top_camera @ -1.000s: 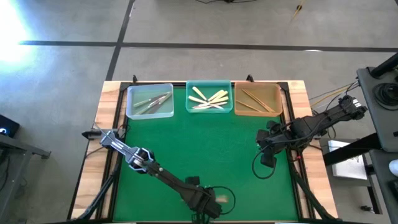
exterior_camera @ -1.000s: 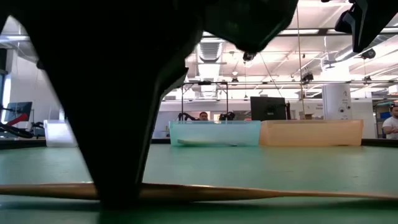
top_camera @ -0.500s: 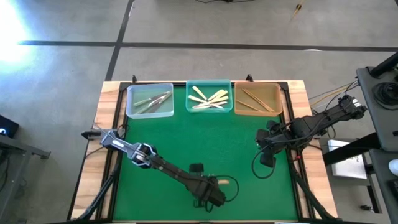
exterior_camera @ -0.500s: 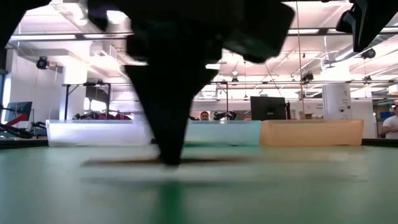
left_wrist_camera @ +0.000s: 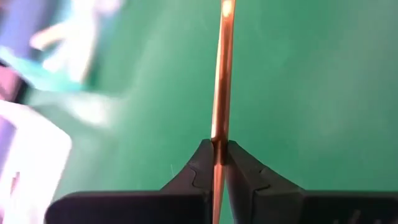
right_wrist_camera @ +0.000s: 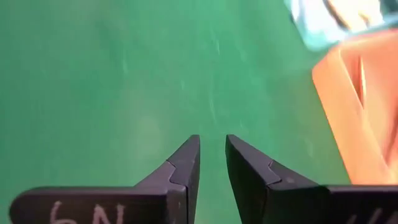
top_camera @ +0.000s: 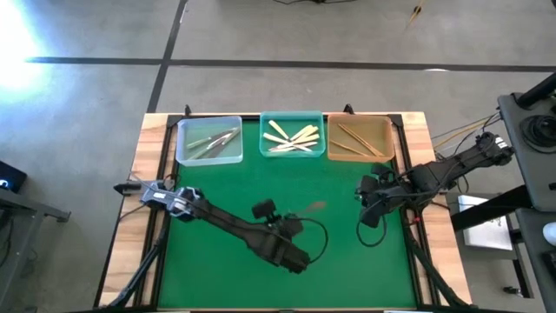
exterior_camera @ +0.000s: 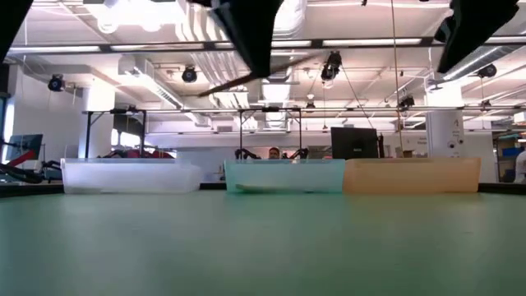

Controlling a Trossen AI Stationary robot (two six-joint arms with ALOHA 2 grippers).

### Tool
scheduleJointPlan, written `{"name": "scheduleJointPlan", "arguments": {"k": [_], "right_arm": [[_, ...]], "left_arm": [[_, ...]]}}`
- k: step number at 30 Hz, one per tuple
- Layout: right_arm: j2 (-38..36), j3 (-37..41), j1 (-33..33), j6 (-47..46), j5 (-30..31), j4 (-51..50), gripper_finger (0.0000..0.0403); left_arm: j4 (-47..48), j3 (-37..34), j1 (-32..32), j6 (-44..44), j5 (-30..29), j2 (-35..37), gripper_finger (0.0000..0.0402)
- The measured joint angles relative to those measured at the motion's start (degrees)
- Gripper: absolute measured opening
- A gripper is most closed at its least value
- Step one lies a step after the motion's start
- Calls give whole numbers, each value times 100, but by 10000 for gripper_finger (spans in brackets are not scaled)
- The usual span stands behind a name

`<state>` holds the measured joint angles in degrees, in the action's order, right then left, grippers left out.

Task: Sort silverware by color (type)
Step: Put the gold knife into the yellow bin

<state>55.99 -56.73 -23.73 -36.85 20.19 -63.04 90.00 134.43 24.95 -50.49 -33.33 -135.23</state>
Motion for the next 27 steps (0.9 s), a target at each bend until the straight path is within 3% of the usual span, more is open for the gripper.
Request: {"name": "scheduleJointPlan", "arguments": {"k": [4, 7, 14, 19, 27], "right_arm": [[-399, 674, 1, 212, 244, 1542, 70], [-691, 1297, 15, 511, 293, 3264, 75], [-948, 2399, 123, 1140, 557, 7184, 90], [-894, 2527, 182, 1152, 1129, 7691, 108], [-781, 2366, 215, 1507, 1136, 7752, 176]], "left_arm": [[-105, 15, -151, -492, -1017, 447, 2], [-355, 46, -238, -679, -1709, 760, 2], [-646, 42, -284, -1249, -2791, 999, 2], [-1031, 26, -286, -1304, -2856, 852, 3], [-1381, 11, -441, -1306, -2870, 748, 4]]}}
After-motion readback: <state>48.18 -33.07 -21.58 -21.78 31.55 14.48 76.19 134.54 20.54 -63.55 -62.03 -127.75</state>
